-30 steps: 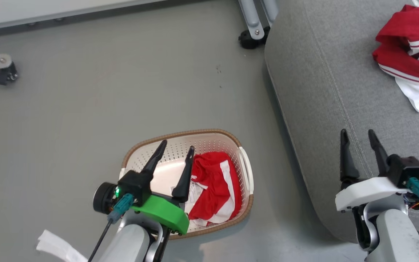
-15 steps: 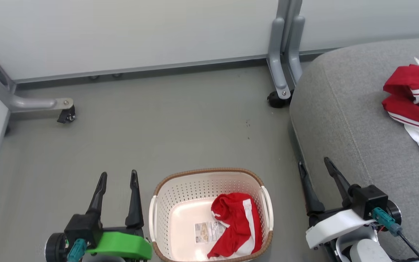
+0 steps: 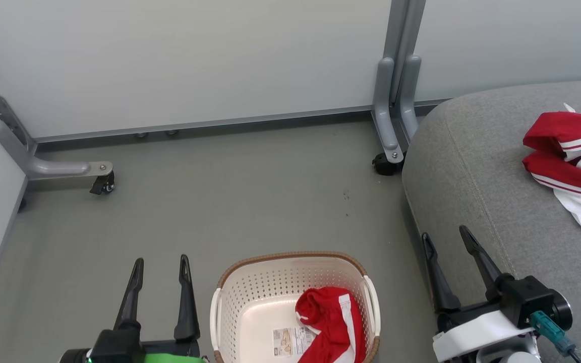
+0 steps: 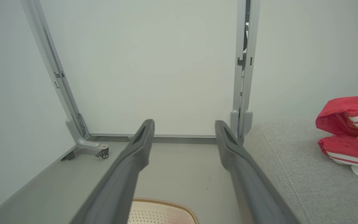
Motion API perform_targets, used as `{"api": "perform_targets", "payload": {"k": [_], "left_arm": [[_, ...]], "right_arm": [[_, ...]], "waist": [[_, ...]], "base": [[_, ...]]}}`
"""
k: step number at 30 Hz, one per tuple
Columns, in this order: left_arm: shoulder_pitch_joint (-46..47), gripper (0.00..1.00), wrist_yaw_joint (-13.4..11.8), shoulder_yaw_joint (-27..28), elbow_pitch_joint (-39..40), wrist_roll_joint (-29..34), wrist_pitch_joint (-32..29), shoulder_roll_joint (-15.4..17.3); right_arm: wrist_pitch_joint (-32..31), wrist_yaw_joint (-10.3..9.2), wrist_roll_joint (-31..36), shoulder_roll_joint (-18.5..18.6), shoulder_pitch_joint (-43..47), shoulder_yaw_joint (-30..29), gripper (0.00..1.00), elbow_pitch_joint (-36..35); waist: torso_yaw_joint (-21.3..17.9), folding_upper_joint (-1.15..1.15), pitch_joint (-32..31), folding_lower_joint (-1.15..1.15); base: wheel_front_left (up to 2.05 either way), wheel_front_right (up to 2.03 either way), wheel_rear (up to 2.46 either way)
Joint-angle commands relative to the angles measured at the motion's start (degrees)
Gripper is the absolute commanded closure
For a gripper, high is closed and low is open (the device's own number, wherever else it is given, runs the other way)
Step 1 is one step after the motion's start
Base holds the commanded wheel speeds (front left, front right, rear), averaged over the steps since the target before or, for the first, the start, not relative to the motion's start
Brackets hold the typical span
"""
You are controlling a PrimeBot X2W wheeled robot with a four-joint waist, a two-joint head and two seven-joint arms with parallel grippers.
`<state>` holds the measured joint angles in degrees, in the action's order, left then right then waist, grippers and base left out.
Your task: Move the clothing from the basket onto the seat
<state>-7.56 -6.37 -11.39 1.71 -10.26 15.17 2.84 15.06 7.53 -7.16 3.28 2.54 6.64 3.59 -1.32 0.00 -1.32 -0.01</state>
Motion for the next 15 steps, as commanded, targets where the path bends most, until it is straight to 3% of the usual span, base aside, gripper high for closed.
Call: {"api": "perform_targets", "payload": {"k": [1, 15], "left_arm": [[-1.6, 0.00, -0.4, 0.0, 0.2, 0.7, 0.0, 0.1], [-2.5, 0.00, -0.9, -0.2, -0.9, -0.9, 0.0, 0.1]], "right_arm": [[0.2, -0.08, 0.6, 0.0, 0.9, 0.1, 0.00, -0.5], [0.2, -0.08, -0.2, -0.1, 1.9, 0.1, 0.00, -0.6]], "waist": [[-0.2, 0.00, -0.1, 0.01], [0.0, 0.00, -0.6, 0.01]], "base": [[0.00, 0.00, 0.00], [0.00, 0.00, 0.00]]}}
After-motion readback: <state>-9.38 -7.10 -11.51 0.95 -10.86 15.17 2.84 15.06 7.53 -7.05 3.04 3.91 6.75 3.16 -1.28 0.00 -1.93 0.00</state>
